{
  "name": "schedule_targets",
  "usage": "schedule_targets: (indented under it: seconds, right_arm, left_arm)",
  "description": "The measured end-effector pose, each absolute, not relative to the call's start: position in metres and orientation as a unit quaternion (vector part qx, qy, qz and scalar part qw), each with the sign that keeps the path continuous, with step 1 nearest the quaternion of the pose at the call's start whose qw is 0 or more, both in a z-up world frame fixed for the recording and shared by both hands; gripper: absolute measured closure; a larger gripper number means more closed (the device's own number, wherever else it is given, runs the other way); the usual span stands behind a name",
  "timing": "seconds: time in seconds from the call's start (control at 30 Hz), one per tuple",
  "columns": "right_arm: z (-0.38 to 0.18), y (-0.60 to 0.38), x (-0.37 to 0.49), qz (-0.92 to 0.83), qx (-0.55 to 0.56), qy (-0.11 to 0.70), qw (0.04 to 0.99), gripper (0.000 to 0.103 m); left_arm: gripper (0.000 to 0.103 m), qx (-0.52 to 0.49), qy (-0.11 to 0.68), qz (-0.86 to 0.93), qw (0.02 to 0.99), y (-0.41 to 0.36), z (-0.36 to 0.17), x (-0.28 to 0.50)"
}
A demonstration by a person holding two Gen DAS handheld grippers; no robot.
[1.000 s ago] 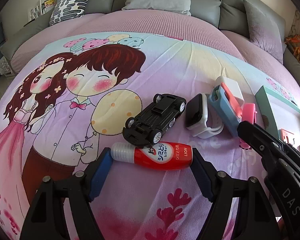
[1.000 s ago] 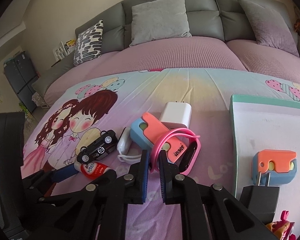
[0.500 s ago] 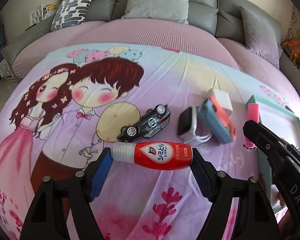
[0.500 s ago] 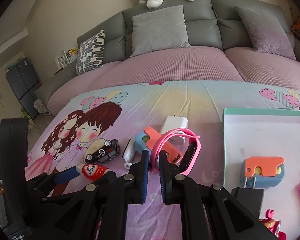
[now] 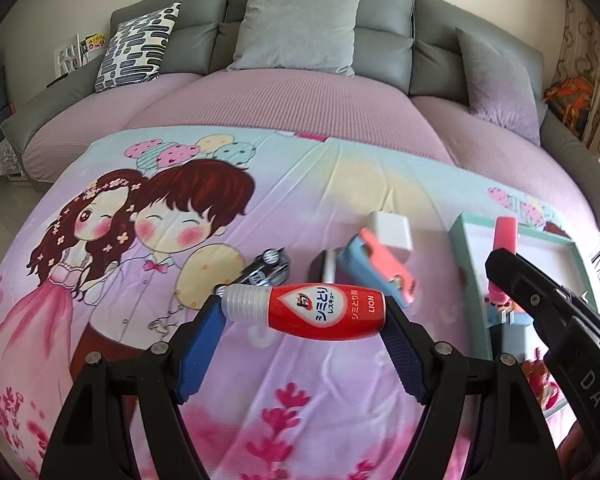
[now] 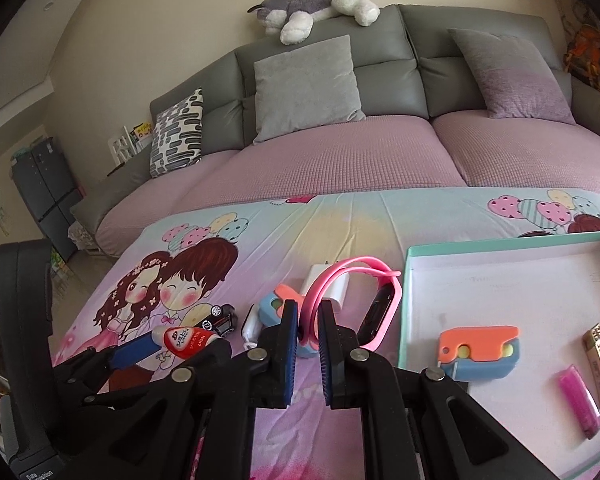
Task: Organize rigid objects
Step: 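Carry the LION bottle and pink watch band toward the tray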
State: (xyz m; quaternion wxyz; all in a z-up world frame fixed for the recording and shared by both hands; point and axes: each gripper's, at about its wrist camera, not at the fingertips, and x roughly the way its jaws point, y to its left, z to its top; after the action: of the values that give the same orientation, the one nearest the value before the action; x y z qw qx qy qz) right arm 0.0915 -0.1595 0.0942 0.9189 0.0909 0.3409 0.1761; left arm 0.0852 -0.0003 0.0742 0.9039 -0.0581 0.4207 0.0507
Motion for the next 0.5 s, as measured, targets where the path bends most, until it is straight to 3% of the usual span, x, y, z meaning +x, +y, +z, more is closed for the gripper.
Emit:
schedule_targets:
  seconds: [0.5]
  right_arm:
    - [0.104,-0.226,0.086,0.121,0.135,0.336,0.924,0.092]
  left_arm:
    - [0.025,-0.061,0.391,0.039,0.918,-0.057,0.098,0.085]
